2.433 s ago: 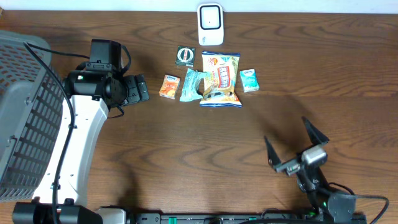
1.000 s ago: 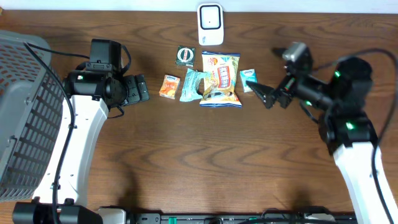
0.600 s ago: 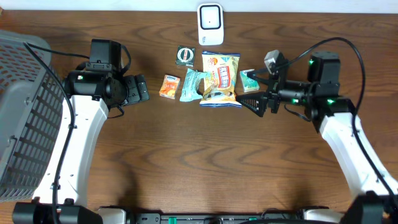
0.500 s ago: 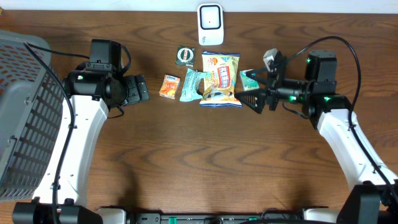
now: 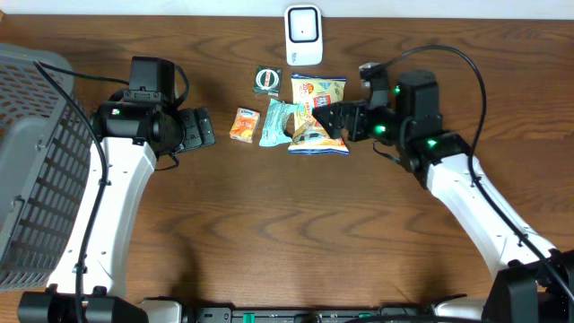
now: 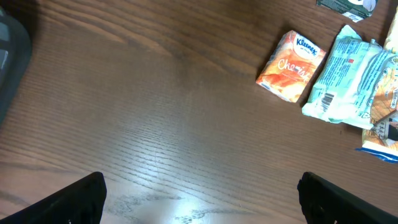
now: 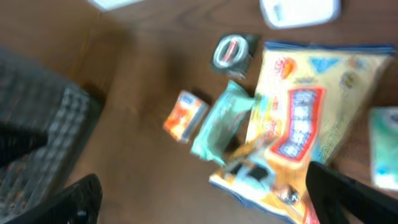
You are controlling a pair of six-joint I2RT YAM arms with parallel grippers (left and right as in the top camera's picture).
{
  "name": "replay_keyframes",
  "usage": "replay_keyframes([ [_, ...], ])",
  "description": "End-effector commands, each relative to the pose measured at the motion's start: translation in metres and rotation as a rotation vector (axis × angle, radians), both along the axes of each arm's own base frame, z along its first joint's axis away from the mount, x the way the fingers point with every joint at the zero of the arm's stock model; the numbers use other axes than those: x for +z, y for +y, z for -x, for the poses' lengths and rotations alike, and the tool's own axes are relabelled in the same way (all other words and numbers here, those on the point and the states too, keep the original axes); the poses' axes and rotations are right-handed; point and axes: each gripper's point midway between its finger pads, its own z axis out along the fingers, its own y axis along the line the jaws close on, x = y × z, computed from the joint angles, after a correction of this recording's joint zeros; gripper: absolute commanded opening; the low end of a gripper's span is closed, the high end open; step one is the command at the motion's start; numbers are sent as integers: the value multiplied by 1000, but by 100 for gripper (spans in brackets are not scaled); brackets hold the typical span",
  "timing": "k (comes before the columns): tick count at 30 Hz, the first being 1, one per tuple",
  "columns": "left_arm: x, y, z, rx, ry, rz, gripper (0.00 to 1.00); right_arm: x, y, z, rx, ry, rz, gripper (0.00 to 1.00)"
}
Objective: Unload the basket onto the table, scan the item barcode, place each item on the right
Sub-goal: 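Lower the right gripper and grasp the green Kleenex tissue pack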
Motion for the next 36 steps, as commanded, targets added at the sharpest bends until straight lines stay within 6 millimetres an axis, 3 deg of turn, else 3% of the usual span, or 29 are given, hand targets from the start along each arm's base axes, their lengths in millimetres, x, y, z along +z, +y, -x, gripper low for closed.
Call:
replay_keyframes([
  [1,0,2,-1,0,3,-14,97,38,-13,-30,-117,-92,59,99],
  [4,0,2,-1,0,2,-14,98,55,-15,-40,-99,-94,105,99],
  [7,0,2,-1,0,3,-14,98,49,-20,-49,-95,-32,183,99],
  [13,0,2,-1,0,3,-14,98,-35,-69,-65,-230,184,522,99],
  [18,0,2,-1,0,3,-14,98,-82,-95,-66,-282,285,650,95],
  [19,0,2,-1,0,2,-14,98,-86,-95,-66,-280,294,653,91],
  [20,0,2,-1,0,3,-14,98,-95,-96,-67,-278,311,659,77],
  [21,0,2,-1,0,2,-14,98,-100,-97,-66,-275,322,664,74],
  [24,0,2,-1,0,2,-14,98,-125,-97,-65,-261,369,685,70],
  [30,0,2,-1,0,2,-14,98,-151,-94,-69,-246,396,686,53],
  [36,0,2,-1,0,3,-14,98,-156,-82,-72,-200,374,673,56],
])
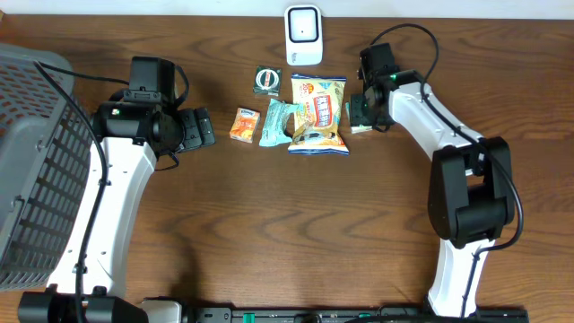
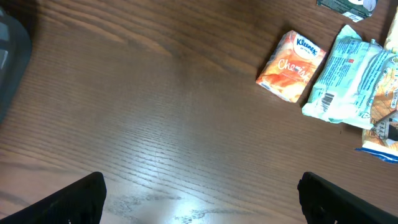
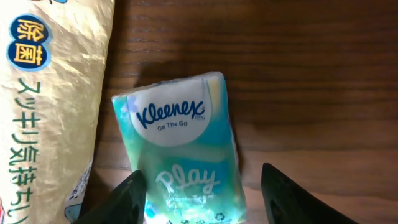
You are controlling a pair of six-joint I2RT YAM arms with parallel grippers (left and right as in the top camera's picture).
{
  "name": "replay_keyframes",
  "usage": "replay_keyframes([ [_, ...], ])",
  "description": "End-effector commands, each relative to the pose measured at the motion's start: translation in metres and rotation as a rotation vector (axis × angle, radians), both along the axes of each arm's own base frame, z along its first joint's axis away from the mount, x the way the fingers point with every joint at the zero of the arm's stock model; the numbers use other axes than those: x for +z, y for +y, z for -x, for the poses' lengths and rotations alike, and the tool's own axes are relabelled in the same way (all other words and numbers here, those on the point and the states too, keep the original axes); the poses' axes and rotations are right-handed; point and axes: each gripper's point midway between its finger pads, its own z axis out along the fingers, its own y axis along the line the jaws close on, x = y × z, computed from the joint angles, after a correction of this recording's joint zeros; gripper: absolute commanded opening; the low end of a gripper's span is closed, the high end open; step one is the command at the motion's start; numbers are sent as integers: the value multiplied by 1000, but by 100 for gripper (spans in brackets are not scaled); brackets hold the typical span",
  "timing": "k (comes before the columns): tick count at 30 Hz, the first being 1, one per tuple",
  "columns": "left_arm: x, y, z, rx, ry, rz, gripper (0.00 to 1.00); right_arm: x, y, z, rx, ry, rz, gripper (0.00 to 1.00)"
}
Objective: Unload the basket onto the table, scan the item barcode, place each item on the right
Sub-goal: 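Lower the right gripper and grasp the green Kleenex tissue pack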
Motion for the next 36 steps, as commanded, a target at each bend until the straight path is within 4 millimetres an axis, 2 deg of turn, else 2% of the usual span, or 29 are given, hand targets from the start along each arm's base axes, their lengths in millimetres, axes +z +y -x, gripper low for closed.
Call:
replay_keyframes([
  [1,0,2,-1,0,3,-14,98,4,10,-4,48,-22,-4,58],
  [6,0,2,-1,0,3,-14,98,4,13,-5,111,-38,45,58],
  [9,0,2,-1,0,2,-14,98,5,11,-5,109,-45,78,47],
  [11,0,2,-1,0,3,-14,98,7,16,-5,118,-51,75,46],
  [13,0,2,-1,0,2,-14,98,9,22,-6,128,-64,82,46],
  [14,0,2,-1,0,2,-14,98,11,22,-8,128,-86,119,50],
  [17,0,2,-1,0,2,-14,98,14,19,-10,121,-112,205,52],
  [22,0,2,-1,0,2,-14,98,17,26,-5,137,-131,282,51],
  [26,0,2,-1,0,2,-14,98,11,29,1,150,-119,293,52],
  [30,0,2,-1,0,3,-14,98,-1,18,6,136,-115,342,55],
  [36,0,2,-1,0,2,-14,98,-16,15,8,128,-138,334,50],
])
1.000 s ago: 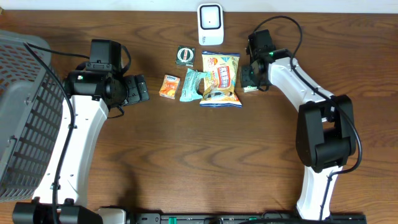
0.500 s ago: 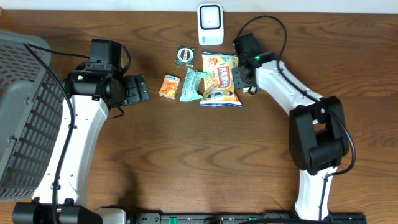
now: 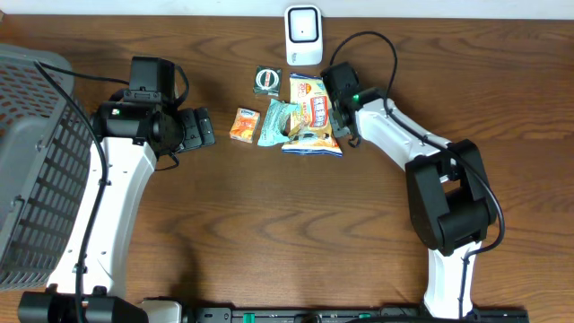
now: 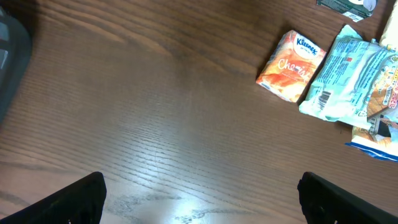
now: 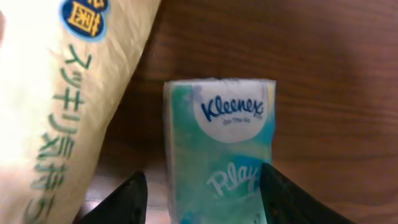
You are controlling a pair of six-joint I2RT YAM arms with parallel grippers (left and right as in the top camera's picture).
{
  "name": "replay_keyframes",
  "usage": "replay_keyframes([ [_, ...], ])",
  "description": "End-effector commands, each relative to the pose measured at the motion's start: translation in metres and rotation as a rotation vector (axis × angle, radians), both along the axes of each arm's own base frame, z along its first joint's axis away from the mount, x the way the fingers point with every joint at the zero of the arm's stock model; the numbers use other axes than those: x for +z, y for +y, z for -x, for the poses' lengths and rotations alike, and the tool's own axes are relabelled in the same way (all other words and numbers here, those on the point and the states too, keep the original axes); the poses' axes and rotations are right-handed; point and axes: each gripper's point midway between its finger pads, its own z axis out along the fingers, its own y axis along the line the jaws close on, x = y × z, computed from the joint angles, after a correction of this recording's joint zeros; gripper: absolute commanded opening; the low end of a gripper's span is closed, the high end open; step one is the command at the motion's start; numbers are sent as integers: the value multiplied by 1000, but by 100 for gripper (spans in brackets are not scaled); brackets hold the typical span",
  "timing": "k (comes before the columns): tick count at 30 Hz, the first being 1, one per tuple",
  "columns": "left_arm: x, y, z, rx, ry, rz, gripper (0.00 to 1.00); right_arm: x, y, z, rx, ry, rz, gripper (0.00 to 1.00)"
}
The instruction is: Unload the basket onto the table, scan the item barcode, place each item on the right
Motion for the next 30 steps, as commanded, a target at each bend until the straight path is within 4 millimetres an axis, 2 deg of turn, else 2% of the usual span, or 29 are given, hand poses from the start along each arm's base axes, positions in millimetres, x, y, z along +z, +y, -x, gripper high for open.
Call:
replay_keyframes([
  [1,0,2,-1,0,2,-14,98,-10,-8,3,-8,-12,27,48],
  [4,0,2,-1,0,3,-14,98,-18,-10,8,-8,-10,28,33],
  [5,0,2,-1,0,2,-14,98,-20,-11,9,-8,-4,31,22],
  [6,0,2,-1,0,3,-14,98,-21,-12,12,-9,5,34,6],
  [7,0,2,-1,0,3,-14,98,-21,-12,12,-9,7,35,2],
  [10,0,2,-1,0,2,-14,98,-13,-13,12,-19,7,31,1],
  [13,0,2,-1,0,2,-14,98,18,-13,8,-47,-16,-13,1],
  [19,0,2,-1,0,3,-14,98,66,3,11,8,15,-304,1],
  [23,0,2,-1,0,3,-14,98,75,13,27,44,138,-600,1],
  [27,0,2,-1,0,3,-14,98,83,28,48,176,274,-940,1],
  [30,0,2,-1,0,3,-14,97,77,26,57,166,332,-1085,1],
])
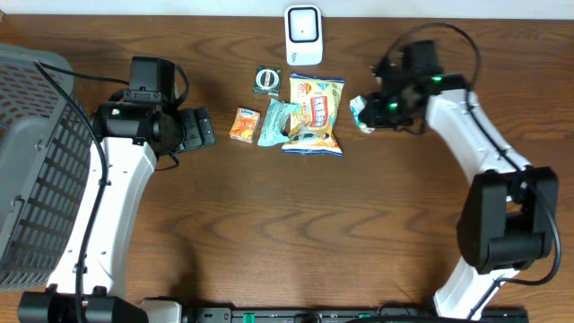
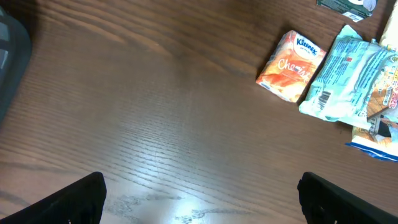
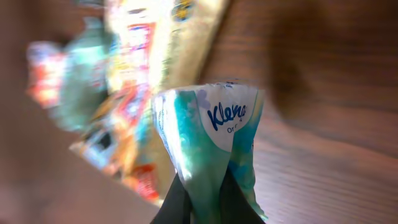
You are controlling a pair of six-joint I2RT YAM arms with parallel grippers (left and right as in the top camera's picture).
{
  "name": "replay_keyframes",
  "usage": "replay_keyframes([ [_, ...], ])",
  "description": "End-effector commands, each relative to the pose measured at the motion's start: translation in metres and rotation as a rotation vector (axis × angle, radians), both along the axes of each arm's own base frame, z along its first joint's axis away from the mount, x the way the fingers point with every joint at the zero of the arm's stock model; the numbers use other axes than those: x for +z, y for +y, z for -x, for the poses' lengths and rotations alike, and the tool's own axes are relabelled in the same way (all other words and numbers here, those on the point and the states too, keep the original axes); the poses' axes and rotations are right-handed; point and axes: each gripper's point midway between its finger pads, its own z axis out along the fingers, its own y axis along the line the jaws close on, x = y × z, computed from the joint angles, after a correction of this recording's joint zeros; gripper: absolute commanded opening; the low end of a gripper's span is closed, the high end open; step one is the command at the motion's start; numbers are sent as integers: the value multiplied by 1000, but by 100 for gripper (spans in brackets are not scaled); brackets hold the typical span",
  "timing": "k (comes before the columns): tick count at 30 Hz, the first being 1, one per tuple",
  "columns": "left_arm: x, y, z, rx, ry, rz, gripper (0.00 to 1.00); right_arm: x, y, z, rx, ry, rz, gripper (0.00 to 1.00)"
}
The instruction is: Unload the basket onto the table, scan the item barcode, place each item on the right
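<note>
My right gripper (image 1: 375,106) is shut on a teal-and-white Kleenex tissue pack (image 1: 359,110), pinching its lower end so the pack (image 3: 211,134) crumples between the black fingers (image 3: 180,202). It holds the pack just right of the yellow snack bag (image 1: 315,112), and the blurred wrist view suggests it is off the table. The white barcode scanner (image 1: 303,34) stands at the far edge, to the upper left of the pack. My left gripper (image 2: 202,202) is open over bare wood, left of the items.
An orange Kleenex pack (image 1: 243,125), a pale teal packet (image 1: 273,123) and a round dark item (image 1: 267,80) lie left of the snack bag. A grey mesh basket (image 1: 36,161) takes up the table's left side.
My right gripper was open astride the teal Kleenex pack beside the snack bag. Now it is shut on the pack and holds it further right. The left arm has not moved.
My right gripper first hovered open by the pile of items. Then it stood open over the teal Kleenex pack right of the snack bag, and later closer around it with the bag nudged left. Now it grips the pack away from the bag.
</note>
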Motion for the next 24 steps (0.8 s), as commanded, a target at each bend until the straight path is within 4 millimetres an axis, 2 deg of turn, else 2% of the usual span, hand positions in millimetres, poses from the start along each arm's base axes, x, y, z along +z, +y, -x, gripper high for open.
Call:
replay_keyframes([
  [1,0,2,-1,1,2,-14,98,2,30,27,105,106,-357,1],
  [5,0,2,-1,1,3,-14,98,-18,20,38,64,188,-455,1],
  [7,0,2,-1,1,2,-14,98,-27,8,40,26,211,-481,1],
  [11,0,2,-1,1,2,-14,98,-42,-29,34,-72,209,-426,2],
  [13,0,2,-1,1,2,-14,98,-45,-47,31,-114,203,-403,8],
  [16,0,2,-1,1,2,-14,98,-65,-85,32,-206,227,-269,44],
  [20,0,2,-1,1,3,-14,98,-80,-107,41,-257,281,-116,46],
  [24,0,2,-1,1,2,-14,98,-77,-124,45,-276,327,0,46],
])
